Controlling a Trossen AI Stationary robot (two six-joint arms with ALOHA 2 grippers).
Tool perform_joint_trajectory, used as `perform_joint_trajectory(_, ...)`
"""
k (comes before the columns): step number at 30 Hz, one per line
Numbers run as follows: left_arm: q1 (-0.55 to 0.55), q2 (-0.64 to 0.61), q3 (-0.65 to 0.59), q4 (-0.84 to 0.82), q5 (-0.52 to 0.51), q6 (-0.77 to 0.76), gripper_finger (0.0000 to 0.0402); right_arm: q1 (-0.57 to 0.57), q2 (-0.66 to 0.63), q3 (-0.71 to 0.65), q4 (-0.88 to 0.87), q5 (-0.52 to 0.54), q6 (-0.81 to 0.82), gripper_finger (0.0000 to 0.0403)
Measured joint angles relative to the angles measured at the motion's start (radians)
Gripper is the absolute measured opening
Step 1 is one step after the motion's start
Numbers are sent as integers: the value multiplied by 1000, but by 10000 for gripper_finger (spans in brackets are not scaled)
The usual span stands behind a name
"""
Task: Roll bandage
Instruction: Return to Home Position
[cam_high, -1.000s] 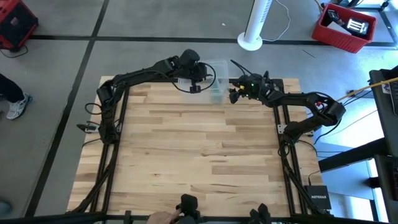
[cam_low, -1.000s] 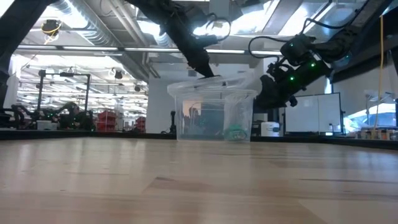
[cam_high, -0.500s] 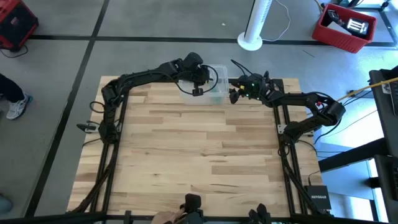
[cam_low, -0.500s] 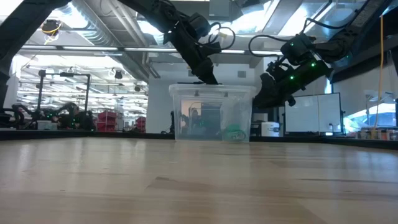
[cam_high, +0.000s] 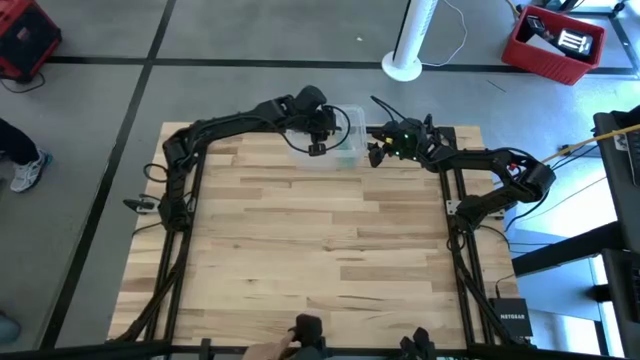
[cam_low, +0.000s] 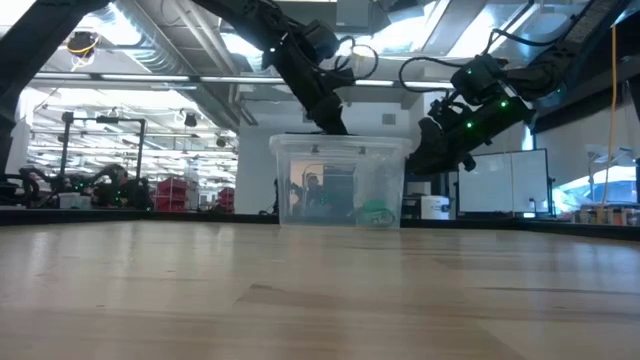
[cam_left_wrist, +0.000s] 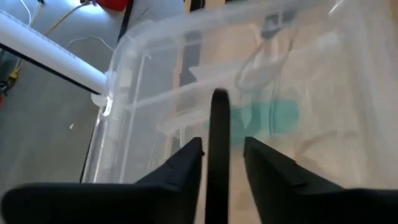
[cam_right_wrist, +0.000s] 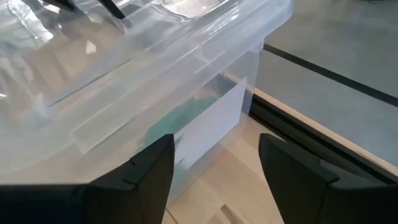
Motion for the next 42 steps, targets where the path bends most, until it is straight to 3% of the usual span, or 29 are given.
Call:
perform_joint_trajectory(5,-15,-51,0,7,-36,15,165,0,0,0,-7,0,0,237)
perform_joint_trajectory(10,-31,-149,0,6,-76,37,192,-1,0,0,-45,12,0,237)
perform_joint_trajectory(15,-62,-291,1,-79,-70,21,194,-2,-64,1,-192,20,-21,237)
perform_joint_trajectory(23,-108,-529,-34,-338,-75,-75,158,42,-384,1,-489,-54,8,237)
perform_joint_trajectory(28,-165,-732,-277,-269,-65,-60,113,156,-570,1,-464,-78,63,237)
perform_joint_trajectory(33,-253,-962,-632,-20,26,-128,52,321,-578,2,-300,-74,91,223)
perform_joint_trajectory(37,-313,-1116,-899,159,28,-256,9,455,-550,1,-279,47,96,167)
perform_joint_trajectory(42,-370,-1279,-1151,347,20,-428,8,598,-552,-57,-244,141,104,68)
